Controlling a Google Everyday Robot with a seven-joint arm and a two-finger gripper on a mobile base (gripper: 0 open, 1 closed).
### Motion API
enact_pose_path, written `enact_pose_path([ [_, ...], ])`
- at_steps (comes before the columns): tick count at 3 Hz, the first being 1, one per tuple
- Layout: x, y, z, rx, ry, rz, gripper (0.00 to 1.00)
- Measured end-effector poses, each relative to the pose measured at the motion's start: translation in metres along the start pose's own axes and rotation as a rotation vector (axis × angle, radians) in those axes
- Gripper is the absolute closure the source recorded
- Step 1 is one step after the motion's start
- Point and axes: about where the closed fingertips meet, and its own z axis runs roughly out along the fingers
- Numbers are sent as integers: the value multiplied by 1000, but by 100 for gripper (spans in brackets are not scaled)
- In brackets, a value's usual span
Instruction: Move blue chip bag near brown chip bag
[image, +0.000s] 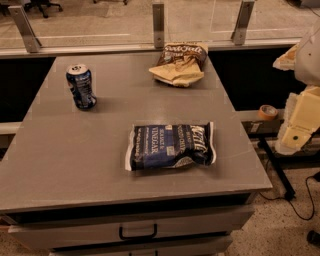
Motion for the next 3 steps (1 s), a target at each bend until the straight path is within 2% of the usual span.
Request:
enact_pose_path([
  [1, 0, 0, 0, 0, 0, 0, 0],
  [2, -6, 3, 2, 2, -29, -5, 0],
  [3, -32, 22, 24, -6, -130, -30, 0],
])
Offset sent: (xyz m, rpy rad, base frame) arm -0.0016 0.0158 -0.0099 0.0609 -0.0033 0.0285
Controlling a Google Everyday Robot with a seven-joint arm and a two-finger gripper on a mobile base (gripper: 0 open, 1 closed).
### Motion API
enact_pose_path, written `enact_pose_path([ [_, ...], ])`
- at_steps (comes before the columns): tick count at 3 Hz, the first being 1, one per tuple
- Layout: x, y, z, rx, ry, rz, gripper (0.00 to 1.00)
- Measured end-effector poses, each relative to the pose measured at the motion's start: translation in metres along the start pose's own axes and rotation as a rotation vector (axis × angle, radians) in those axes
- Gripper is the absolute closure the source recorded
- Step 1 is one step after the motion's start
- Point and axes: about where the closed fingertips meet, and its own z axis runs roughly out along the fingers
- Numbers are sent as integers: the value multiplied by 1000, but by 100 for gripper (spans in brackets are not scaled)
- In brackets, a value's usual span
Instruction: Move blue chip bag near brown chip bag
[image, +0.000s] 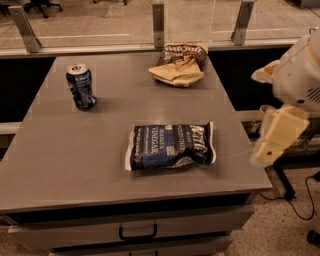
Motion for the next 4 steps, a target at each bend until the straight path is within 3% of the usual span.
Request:
enact_pose_path([
  [1, -28, 13, 49, -14, -120, 1, 0],
  [2, -63, 16, 94, 9, -154, -15, 0],
  [3, -63, 12, 94, 30, -154, -13, 0],
  [4, -66, 18, 113, 7, -204, 0, 0],
])
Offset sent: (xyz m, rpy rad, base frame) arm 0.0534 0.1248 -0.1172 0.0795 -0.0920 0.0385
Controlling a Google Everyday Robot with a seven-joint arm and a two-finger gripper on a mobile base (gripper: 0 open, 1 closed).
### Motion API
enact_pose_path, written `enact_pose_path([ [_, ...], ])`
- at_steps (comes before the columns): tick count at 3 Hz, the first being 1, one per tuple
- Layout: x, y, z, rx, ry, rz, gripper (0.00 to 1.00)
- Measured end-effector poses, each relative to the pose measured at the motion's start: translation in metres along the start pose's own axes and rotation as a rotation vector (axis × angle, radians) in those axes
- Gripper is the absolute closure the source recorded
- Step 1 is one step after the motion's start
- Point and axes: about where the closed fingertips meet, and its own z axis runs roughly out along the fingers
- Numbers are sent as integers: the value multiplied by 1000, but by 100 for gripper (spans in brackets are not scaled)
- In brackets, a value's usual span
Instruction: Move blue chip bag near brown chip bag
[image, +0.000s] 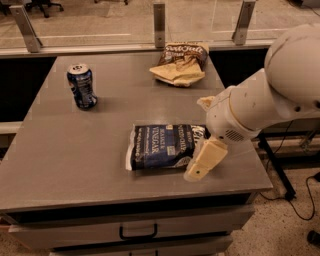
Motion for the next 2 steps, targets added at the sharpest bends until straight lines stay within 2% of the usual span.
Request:
enact_pose_path([
  [1, -7, -1, 25, -25, -65, -2, 18],
  [2, -14, -7, 42, -49, -111, -14, 42],
])
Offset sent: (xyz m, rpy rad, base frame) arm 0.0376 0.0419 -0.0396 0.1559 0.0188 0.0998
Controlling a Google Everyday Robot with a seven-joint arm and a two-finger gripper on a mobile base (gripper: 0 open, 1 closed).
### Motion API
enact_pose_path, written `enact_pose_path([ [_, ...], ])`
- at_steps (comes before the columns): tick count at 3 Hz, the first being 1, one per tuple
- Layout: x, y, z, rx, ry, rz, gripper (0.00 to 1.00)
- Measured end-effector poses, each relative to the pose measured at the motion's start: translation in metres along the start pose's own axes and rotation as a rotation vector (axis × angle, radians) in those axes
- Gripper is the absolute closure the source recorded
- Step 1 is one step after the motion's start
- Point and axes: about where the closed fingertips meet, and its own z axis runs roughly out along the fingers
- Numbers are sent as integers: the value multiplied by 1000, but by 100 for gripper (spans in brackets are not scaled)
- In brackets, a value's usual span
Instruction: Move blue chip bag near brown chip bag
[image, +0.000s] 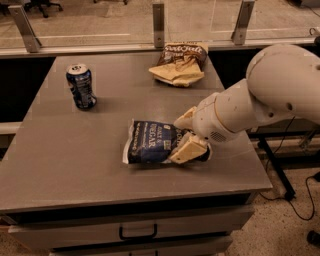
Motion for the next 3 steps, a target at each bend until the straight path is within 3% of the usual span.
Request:
enact_pose_path([
  [1, 4, -17, 10, -6, -56, 45, 65],
  [2, 4, -22, 9, 0, -65, 51, 88],
  [3, 2, -23, 6, 0, -64, 51, 100],
])
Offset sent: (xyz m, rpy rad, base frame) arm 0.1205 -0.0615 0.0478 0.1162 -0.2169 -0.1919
